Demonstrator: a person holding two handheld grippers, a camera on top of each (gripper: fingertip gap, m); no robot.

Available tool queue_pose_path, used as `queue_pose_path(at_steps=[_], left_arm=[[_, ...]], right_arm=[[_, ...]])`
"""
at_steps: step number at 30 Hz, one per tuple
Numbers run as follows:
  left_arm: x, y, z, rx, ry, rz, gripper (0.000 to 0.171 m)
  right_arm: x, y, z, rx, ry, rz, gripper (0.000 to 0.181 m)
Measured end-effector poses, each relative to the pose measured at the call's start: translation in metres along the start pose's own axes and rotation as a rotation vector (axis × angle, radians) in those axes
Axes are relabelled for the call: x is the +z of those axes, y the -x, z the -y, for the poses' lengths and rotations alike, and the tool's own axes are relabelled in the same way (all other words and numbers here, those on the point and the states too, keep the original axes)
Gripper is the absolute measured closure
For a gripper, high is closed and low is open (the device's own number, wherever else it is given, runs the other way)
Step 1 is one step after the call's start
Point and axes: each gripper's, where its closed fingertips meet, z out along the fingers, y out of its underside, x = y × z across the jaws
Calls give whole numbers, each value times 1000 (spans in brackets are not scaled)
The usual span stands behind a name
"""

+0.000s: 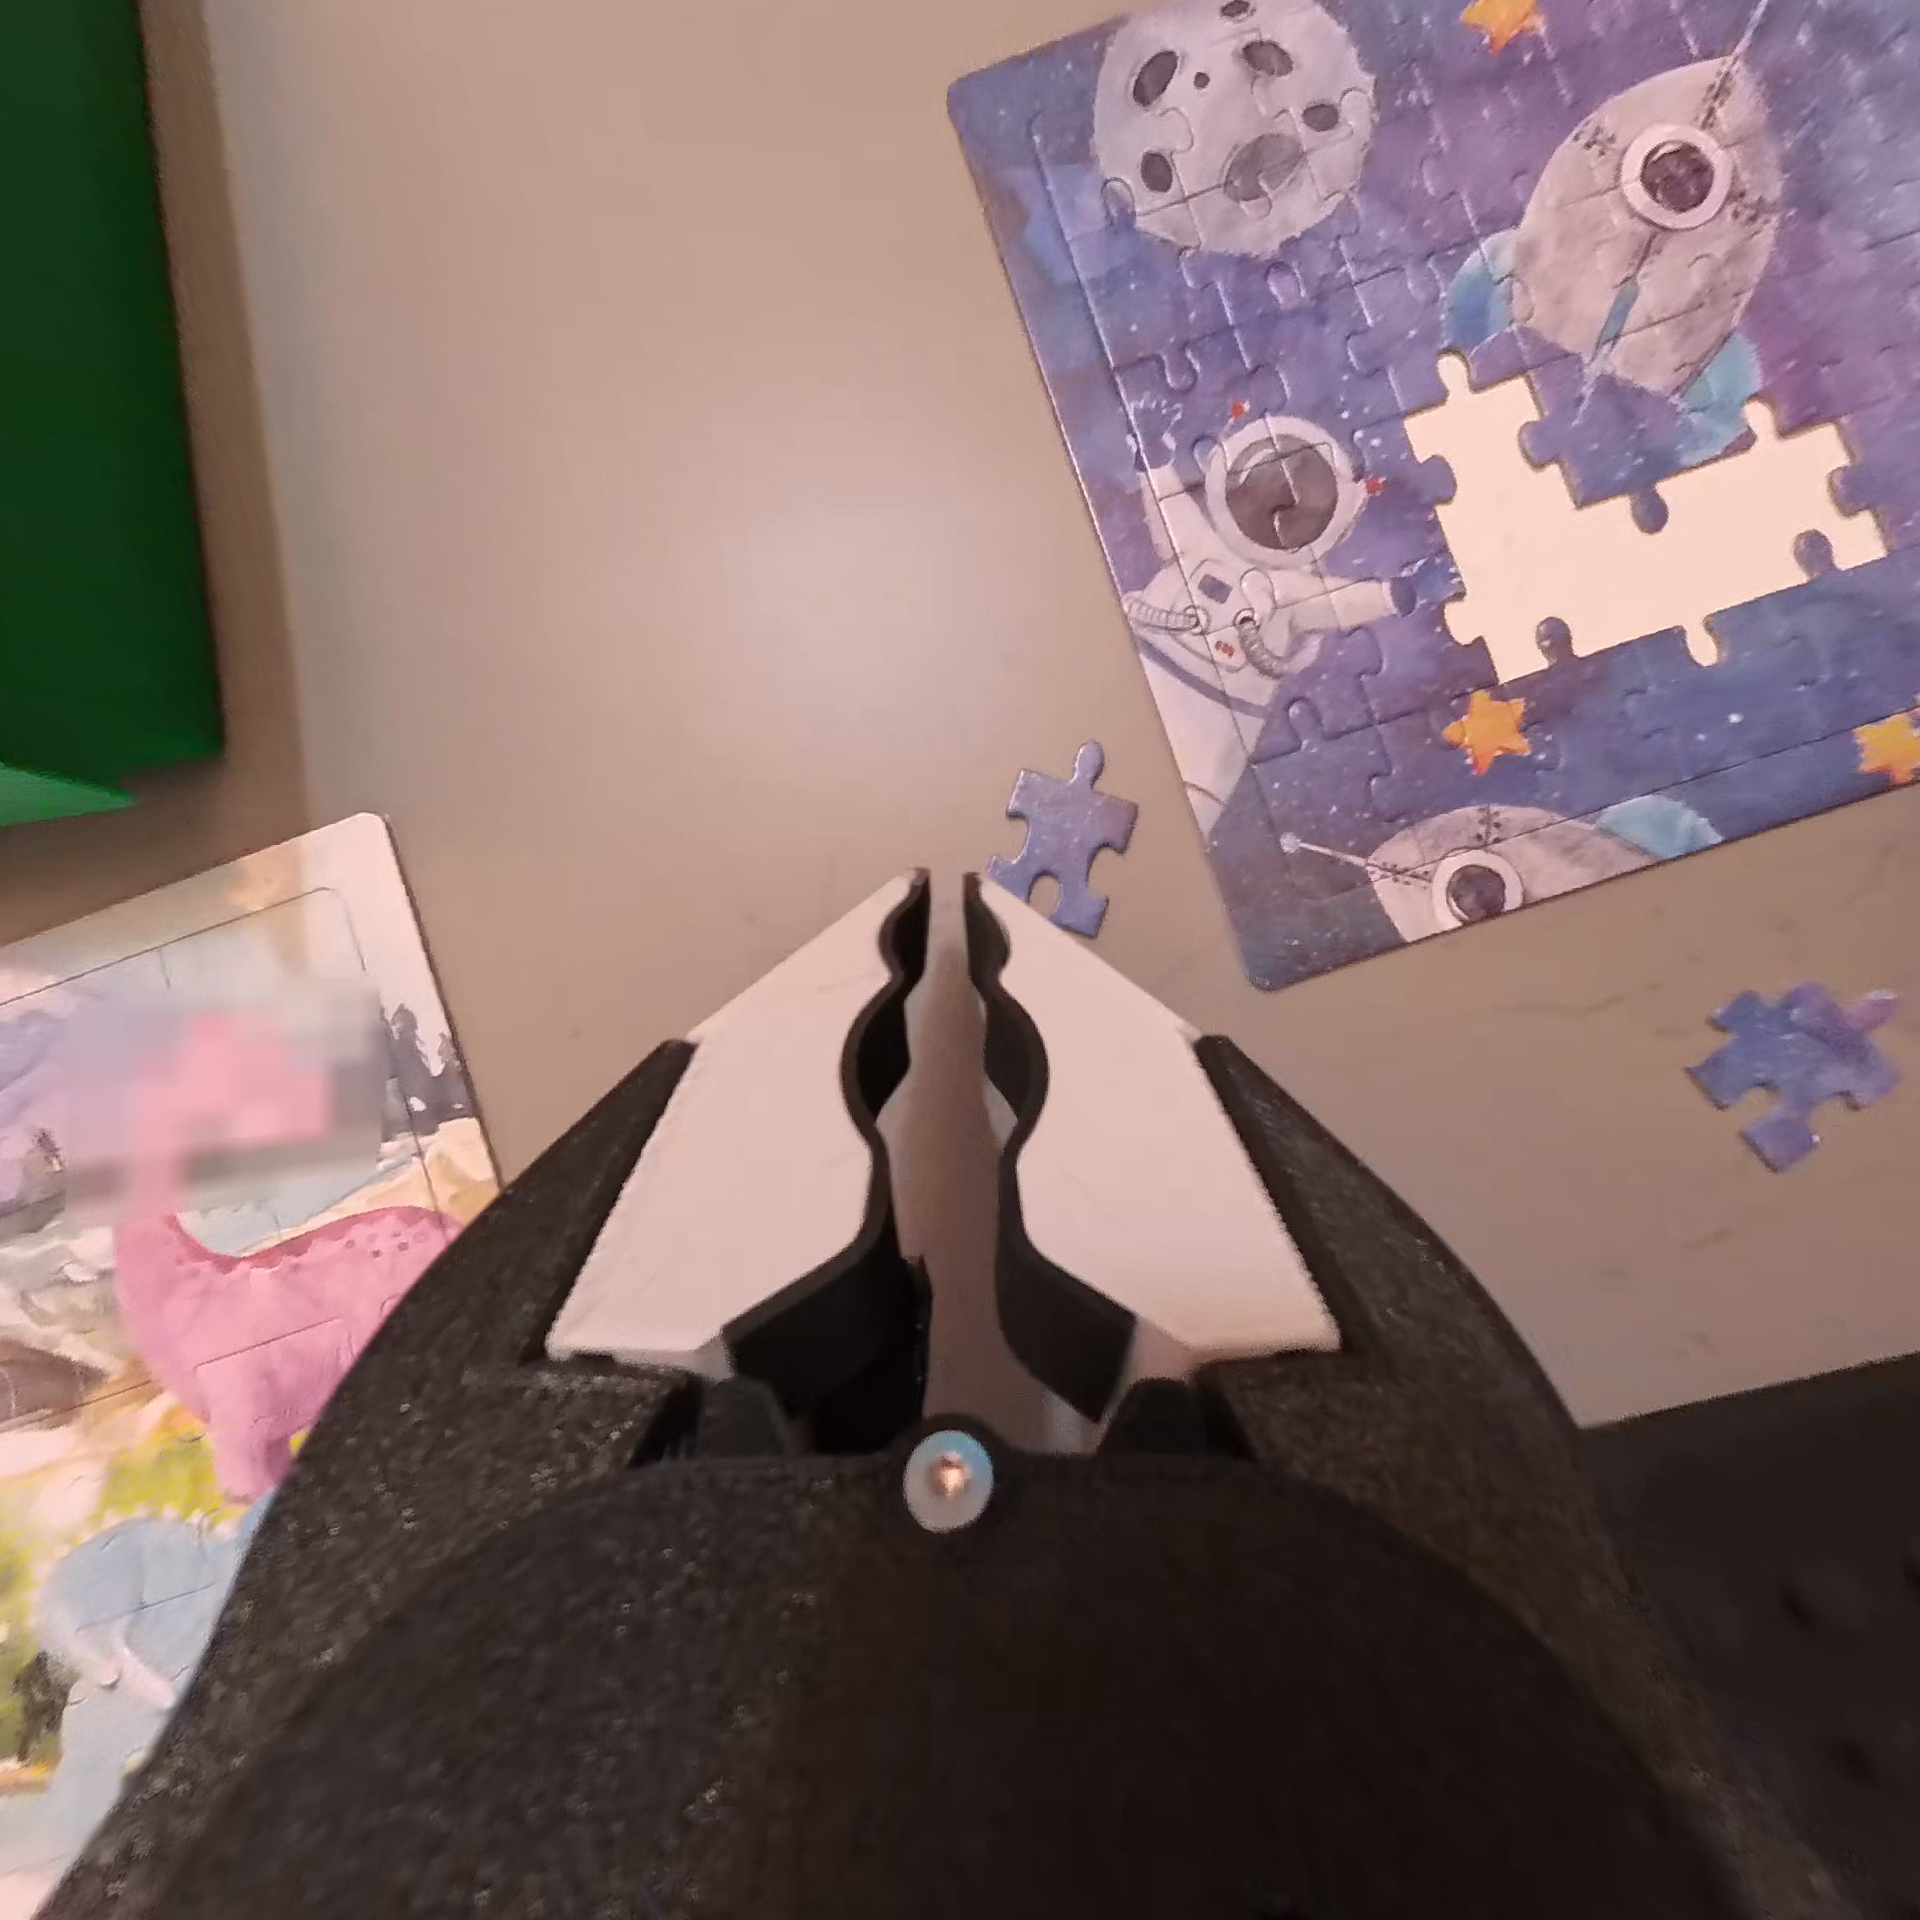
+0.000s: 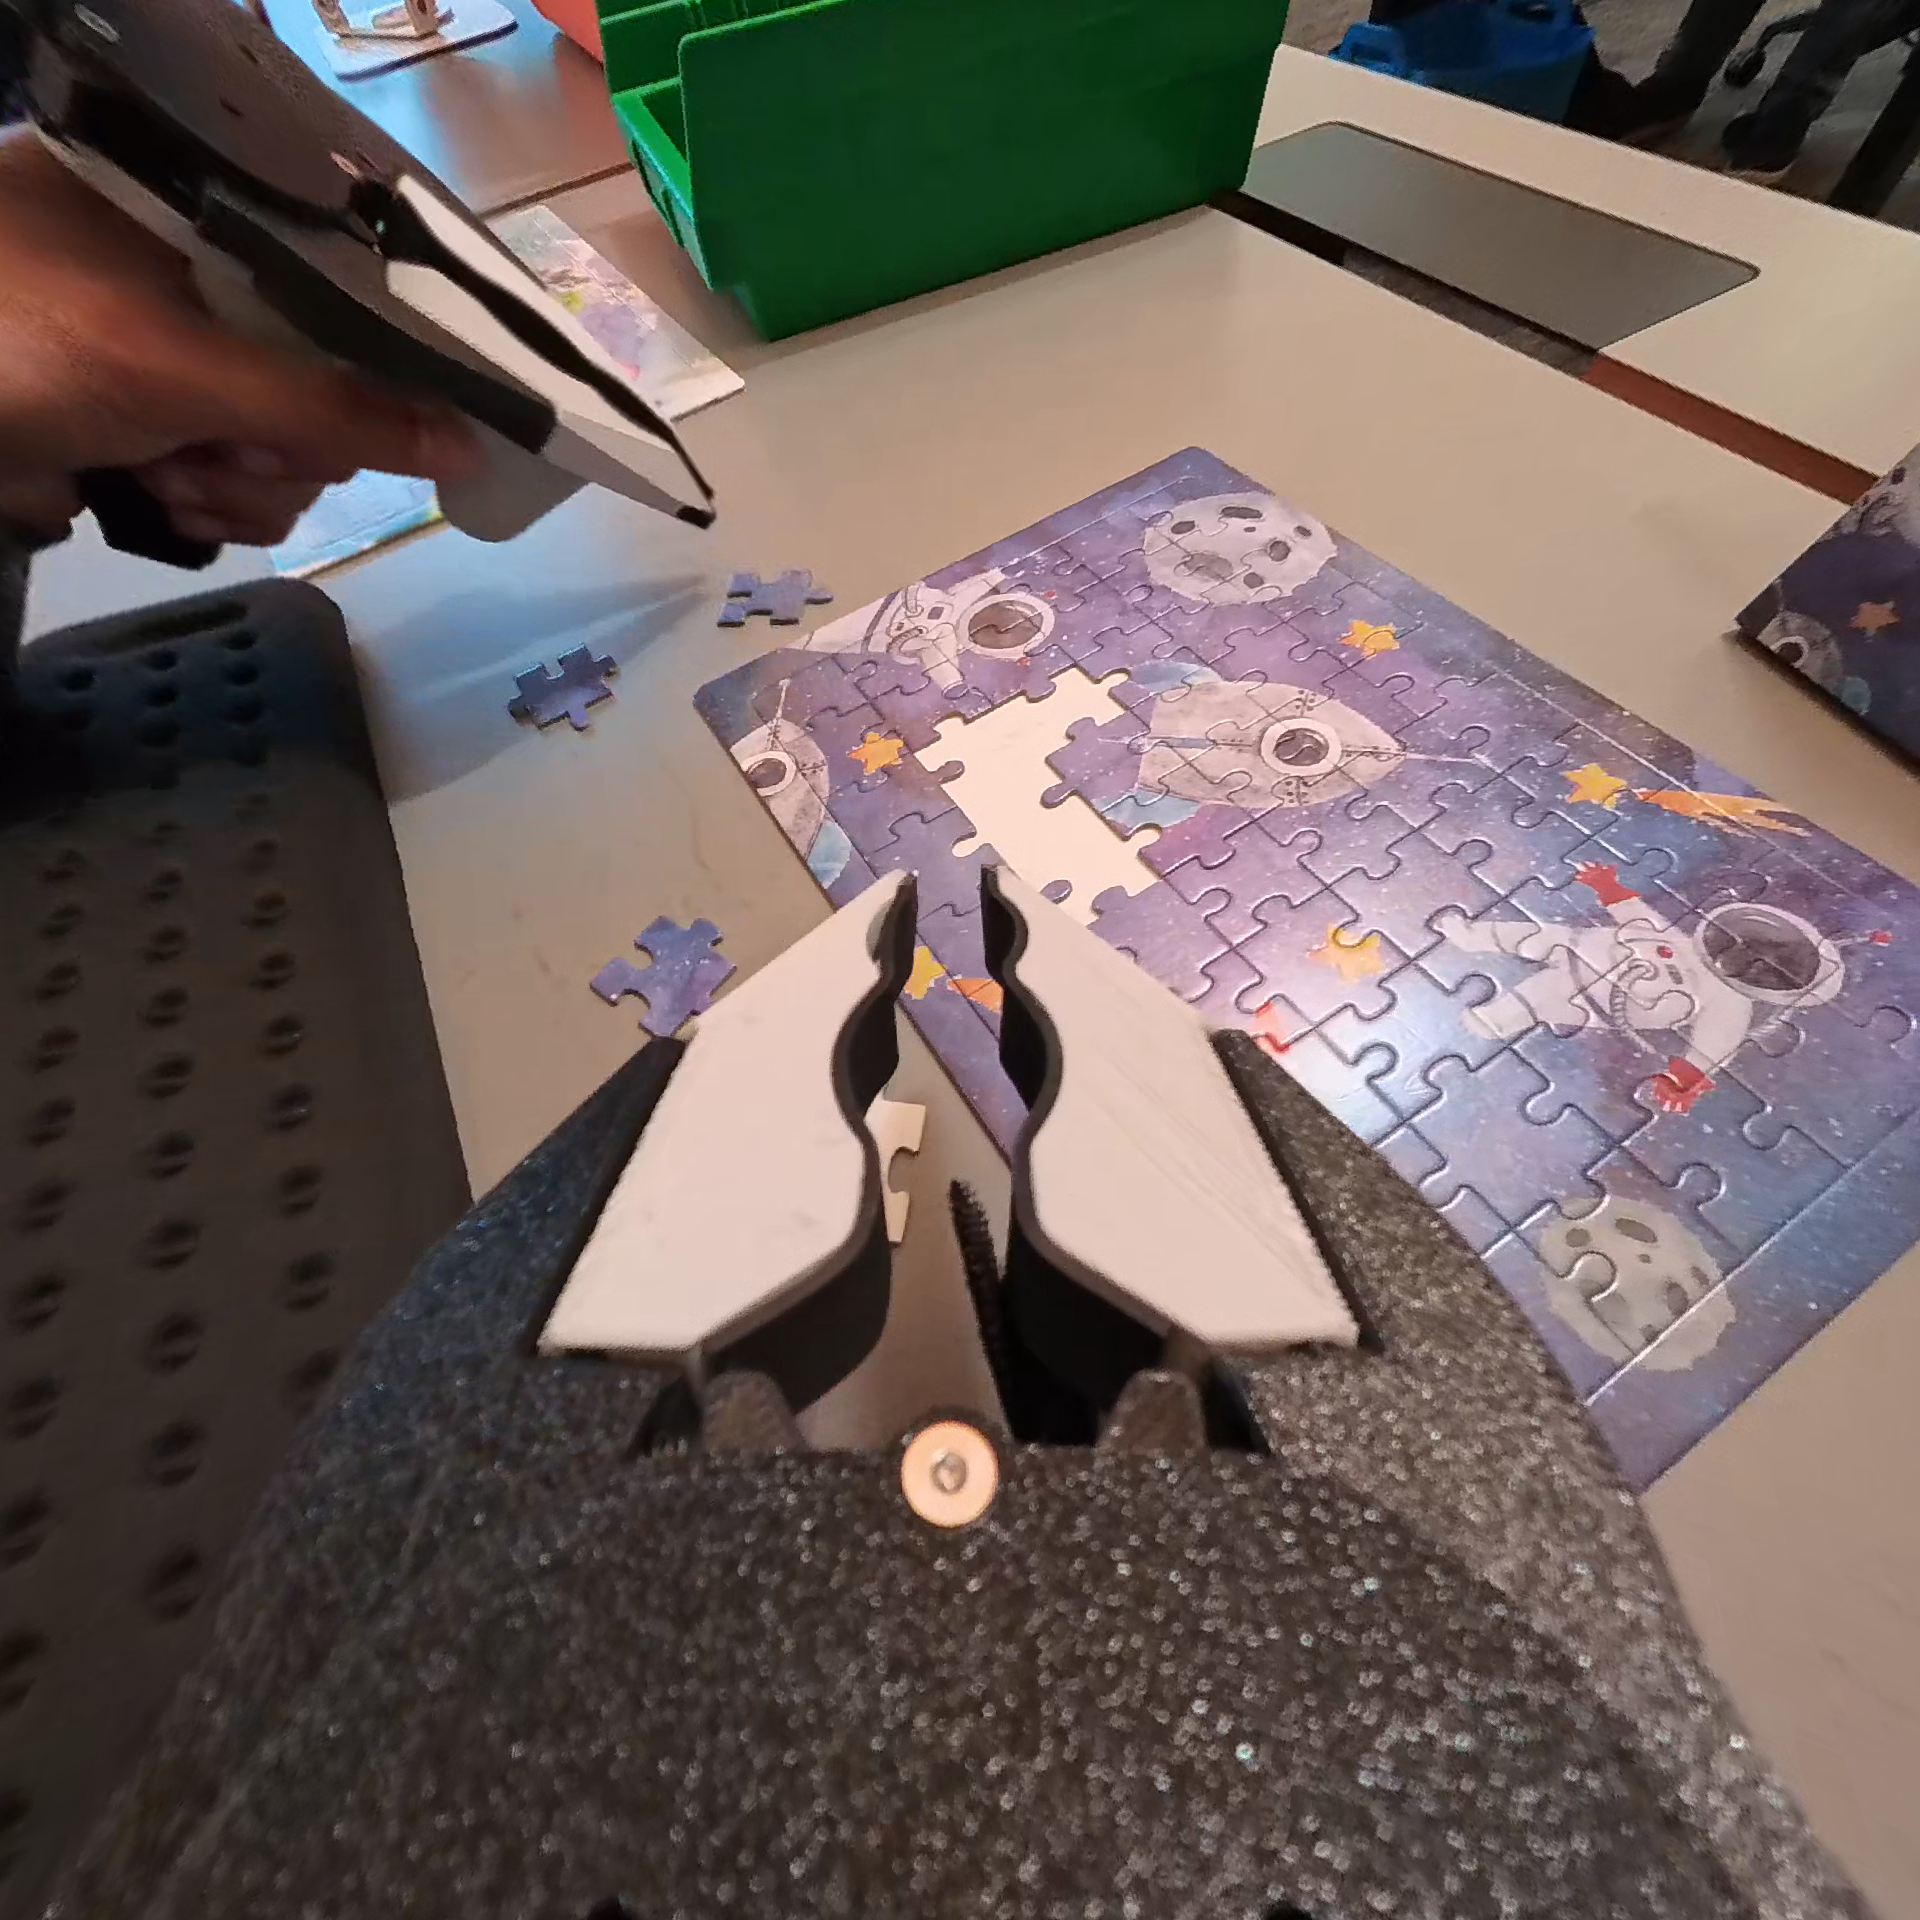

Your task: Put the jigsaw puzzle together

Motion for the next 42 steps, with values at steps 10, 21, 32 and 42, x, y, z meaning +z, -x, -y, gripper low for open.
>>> queue_pose_path(at_steps=[10,21,32,42], left_arm=[[17,-22,-6,220,-48,-197,135],[18,-25,-9,202,-96,-246,146],[18,-79,54,-90,-175,-204,146],[56,-105,64,-97,-78,-72,145]], right_arm=[[3,9,-6,-33,33,26,169],[2,8,-7,-7,36,37,169],[-1,3,-5,50,16,47,169],[-4,8,-5,59,8,80,169]])
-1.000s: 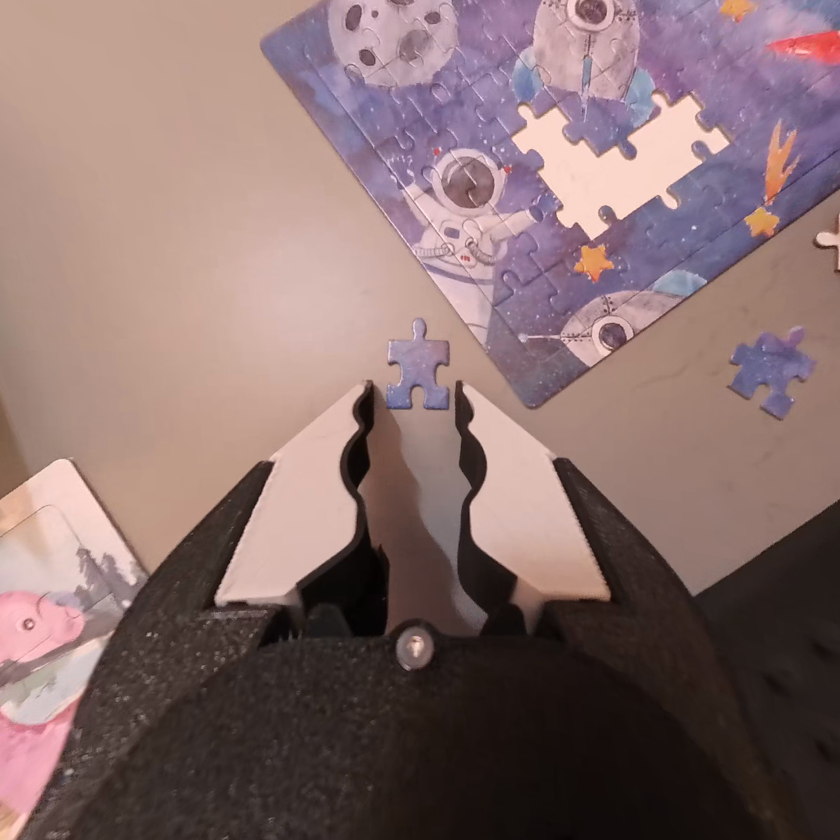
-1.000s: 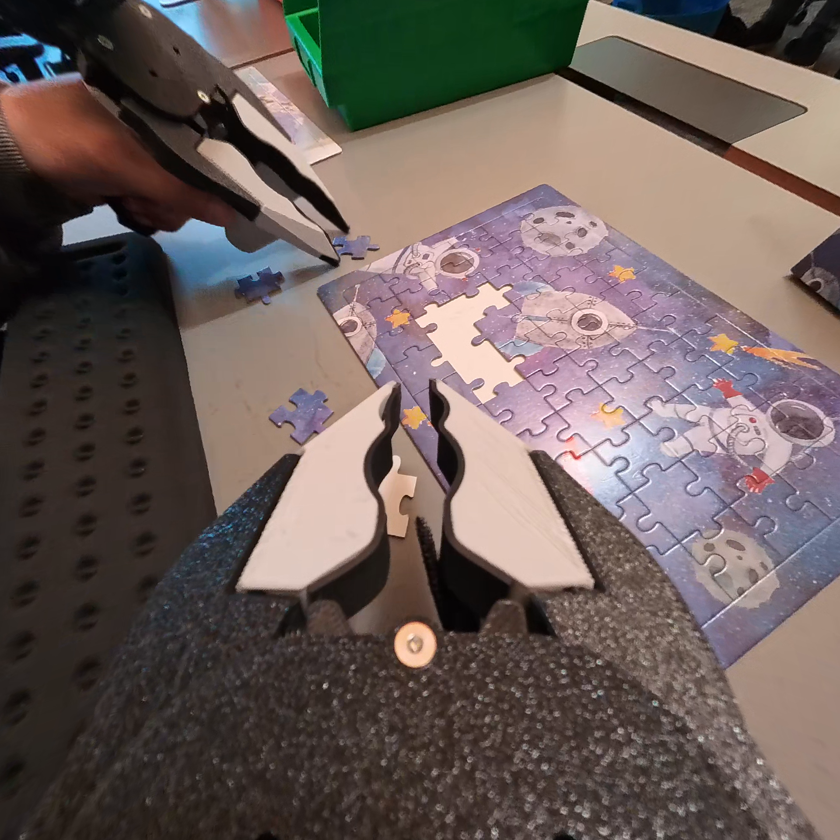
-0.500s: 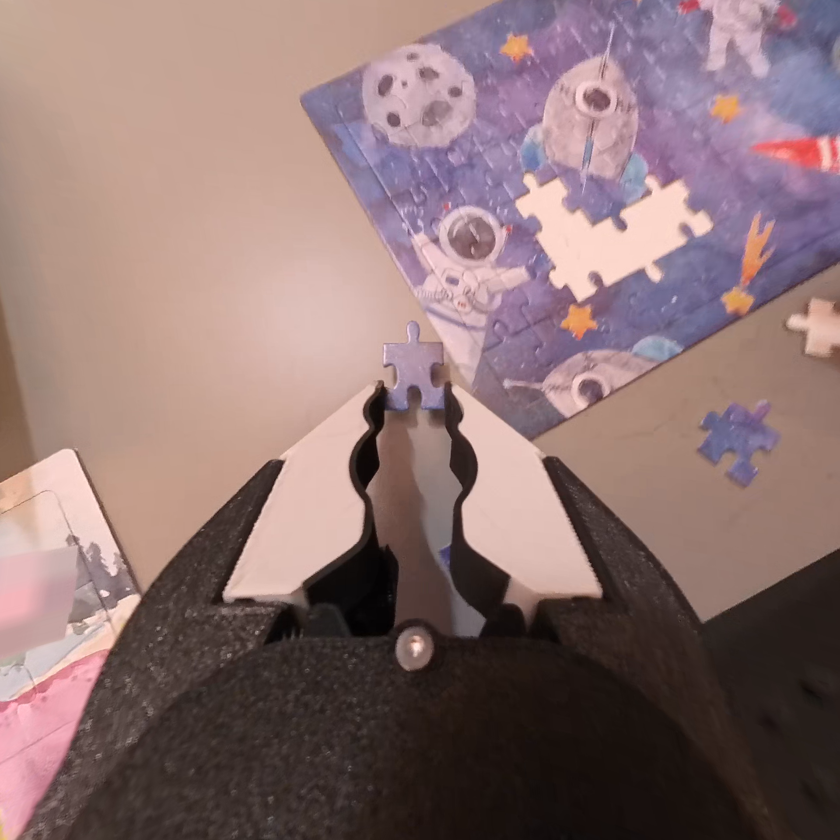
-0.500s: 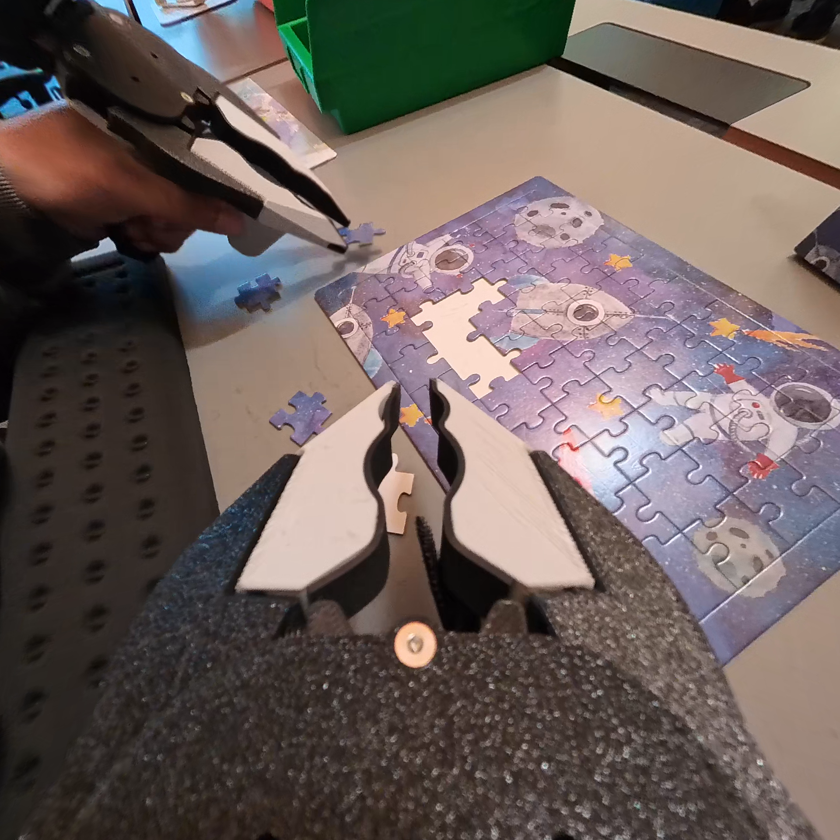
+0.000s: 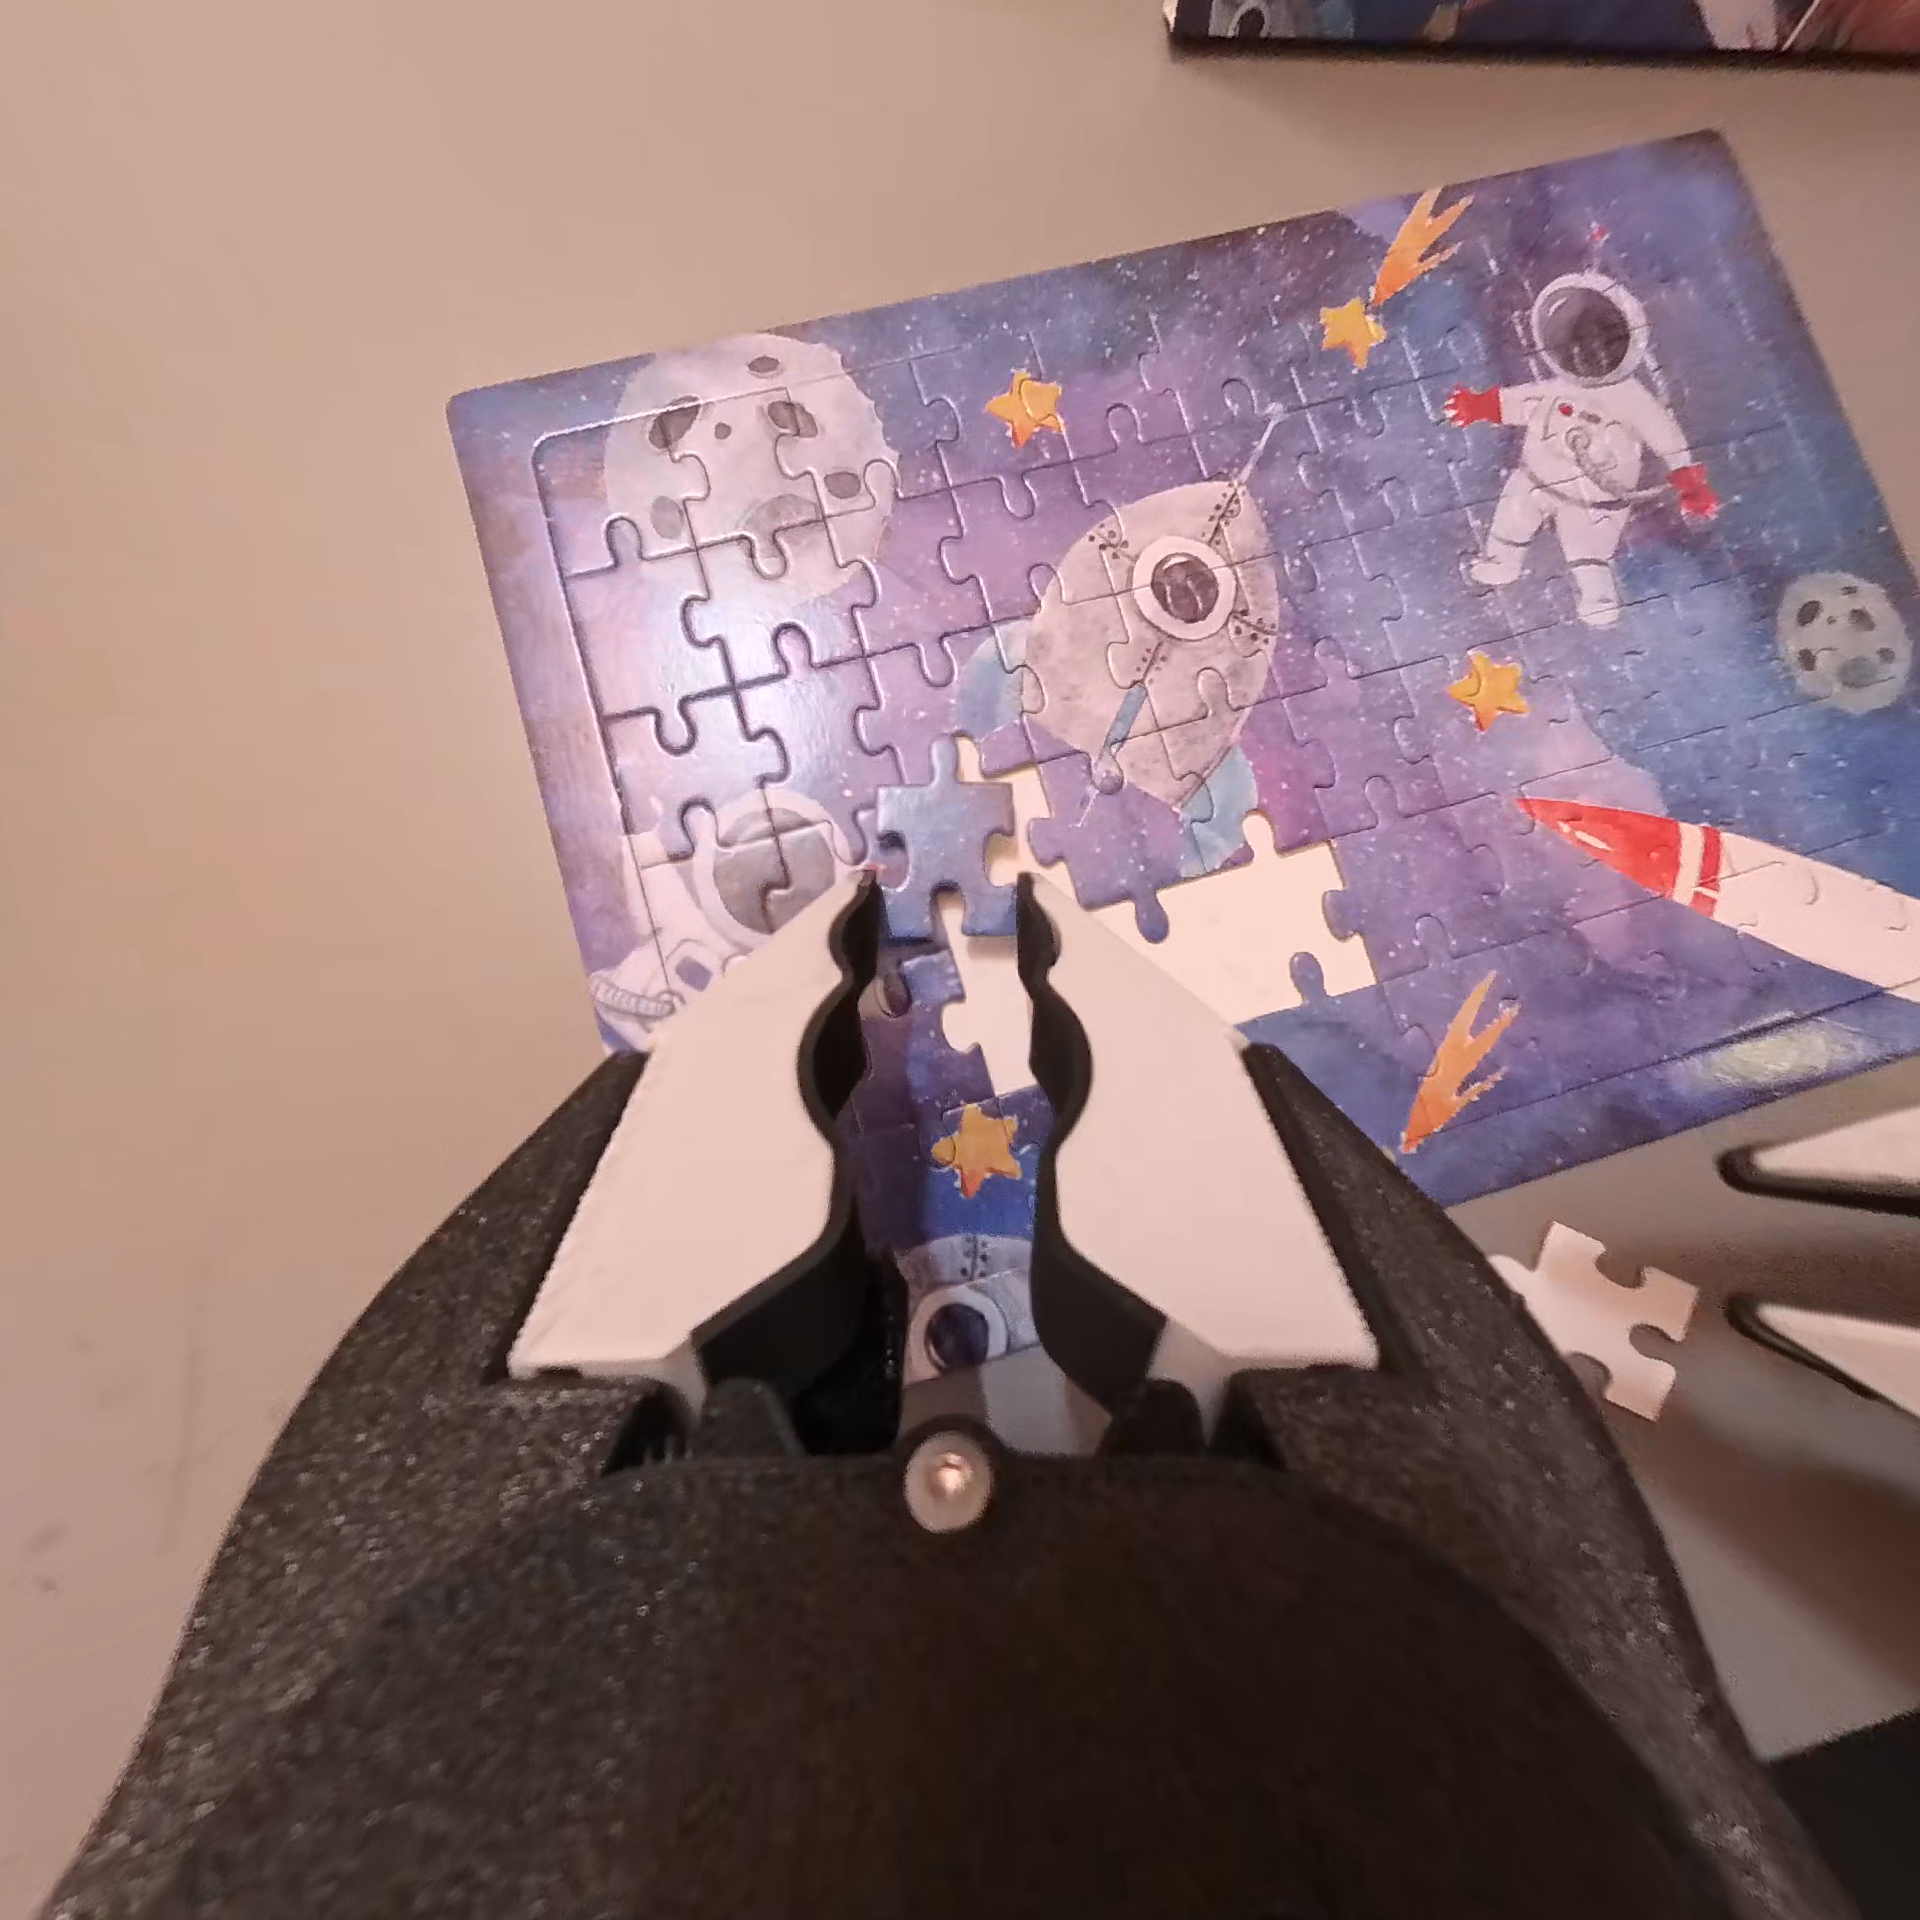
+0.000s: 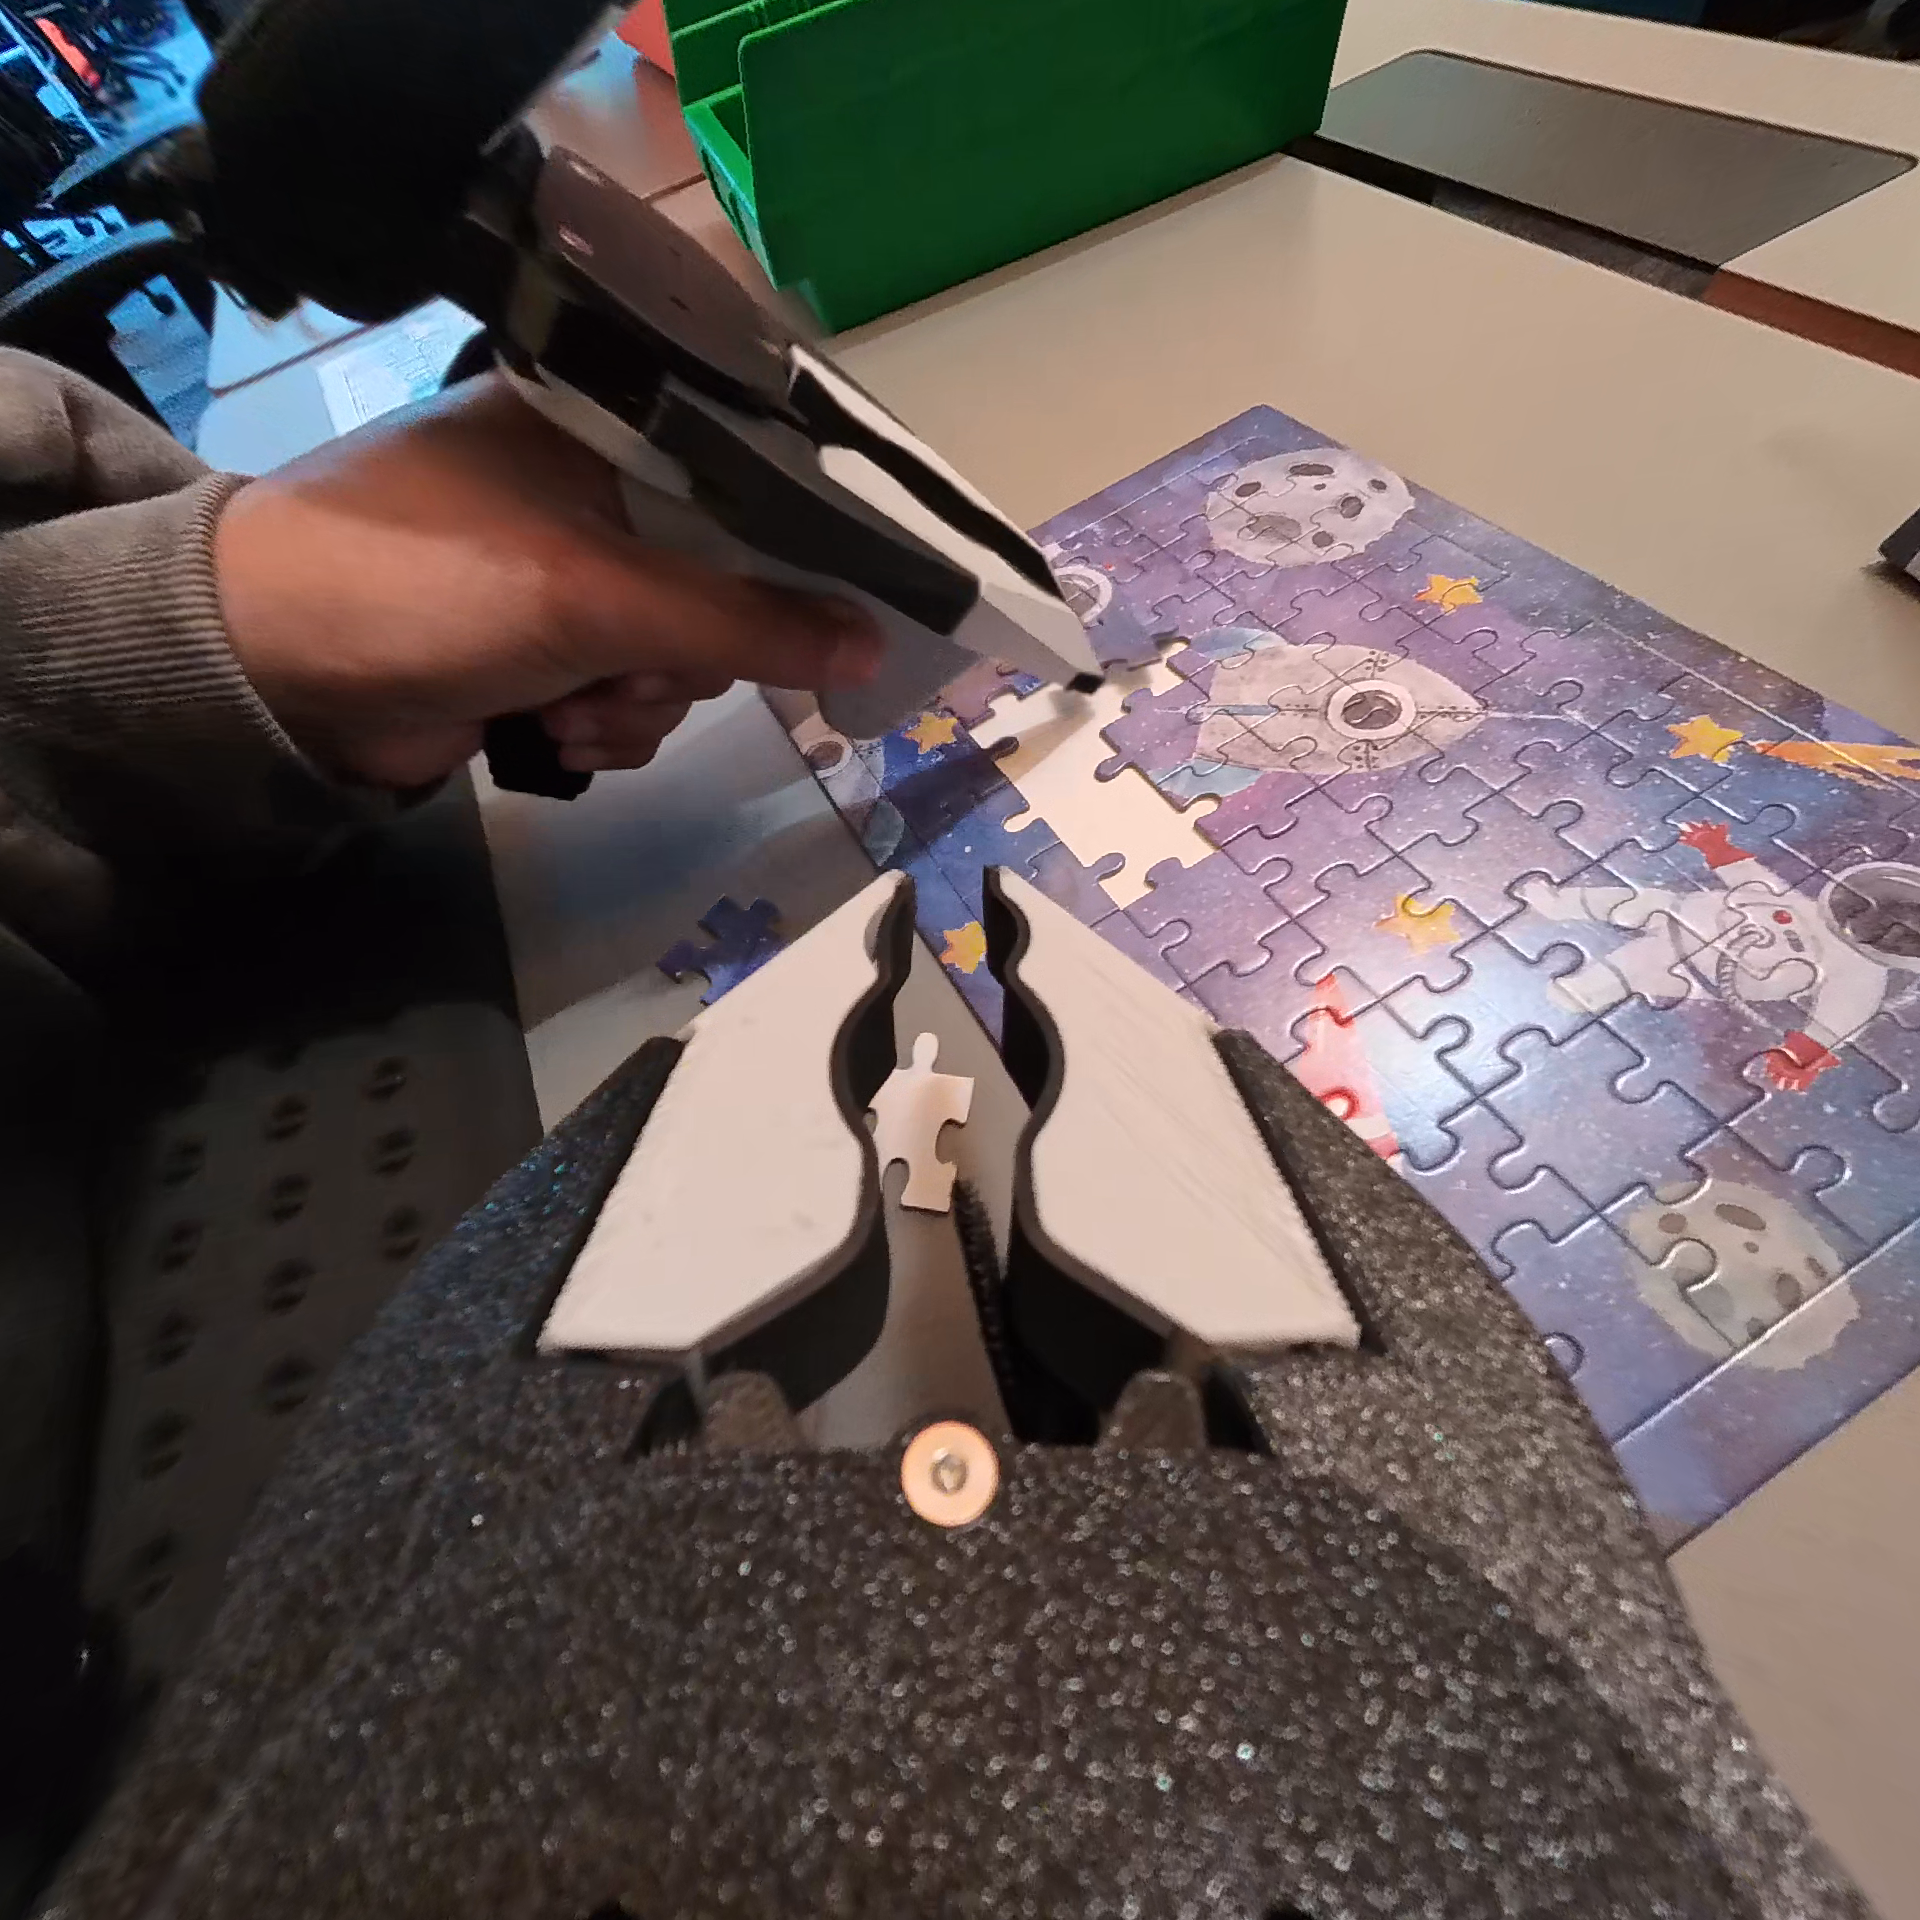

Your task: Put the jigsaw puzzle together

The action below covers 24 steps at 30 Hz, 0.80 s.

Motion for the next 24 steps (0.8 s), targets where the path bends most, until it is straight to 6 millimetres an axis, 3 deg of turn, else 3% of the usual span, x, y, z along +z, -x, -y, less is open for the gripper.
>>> queue_pose_path(at_steps=[12,16,19,24], left_arm=[[2,-10,-3,-31,22,-42,141],[2,-7,-5,55,35,-13,147],[1,-6,-7,128,38,15,140],[3,-4,-5,94,14,20,137]], right_arm=[[-1,1,0,26,-5,22,167],[0,2,-1,20,4,21,167],[0,1,-2,21,6,21,166],[0,2,-2,25,8,25,166]])
